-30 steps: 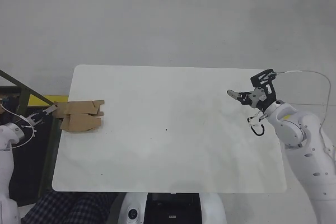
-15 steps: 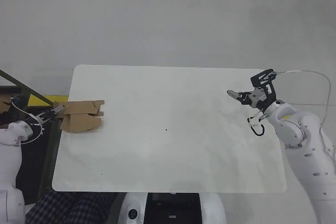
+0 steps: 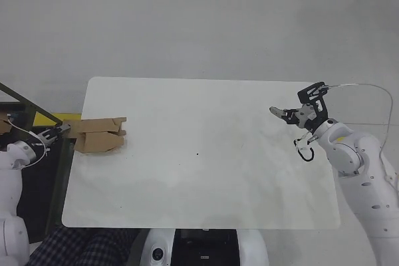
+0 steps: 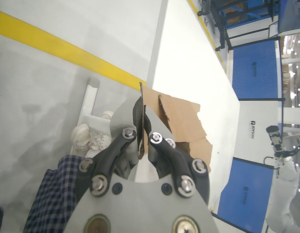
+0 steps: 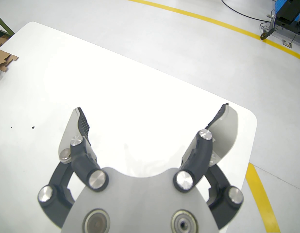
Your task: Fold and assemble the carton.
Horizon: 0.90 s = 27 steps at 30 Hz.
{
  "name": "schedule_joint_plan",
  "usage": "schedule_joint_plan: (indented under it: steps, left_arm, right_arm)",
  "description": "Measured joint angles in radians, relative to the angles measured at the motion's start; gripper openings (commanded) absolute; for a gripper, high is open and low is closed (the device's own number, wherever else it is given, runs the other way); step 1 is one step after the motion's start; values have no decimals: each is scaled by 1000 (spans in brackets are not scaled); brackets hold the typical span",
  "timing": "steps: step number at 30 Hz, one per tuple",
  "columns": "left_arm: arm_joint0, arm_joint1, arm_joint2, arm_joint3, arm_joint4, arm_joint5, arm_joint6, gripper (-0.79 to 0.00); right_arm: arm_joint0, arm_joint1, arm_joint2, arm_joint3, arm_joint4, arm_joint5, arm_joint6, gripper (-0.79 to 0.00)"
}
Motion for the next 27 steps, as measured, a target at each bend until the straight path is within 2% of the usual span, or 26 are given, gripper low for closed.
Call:
schedule_joint_plan:
  steps: [7,14,20,27]
  left_arm:
    - [-35,4,-46,15,-207,18,-150,-785]
    - [-44,1,-58,-37,-333,60,-205,-785]
    - [-46,-27,-23,-131,-448,111,-257,-785]
    - [-19,-53,32,-290,-534,164,-247,-785]
  right_arm:
    - [0,0,0,0,0,0,0,0]
    - [0,0,0,0,0,0,0,0]
    - [0,0,0,0,0,0,0,0]
    - [0,0,0,0,0,0,0,0]
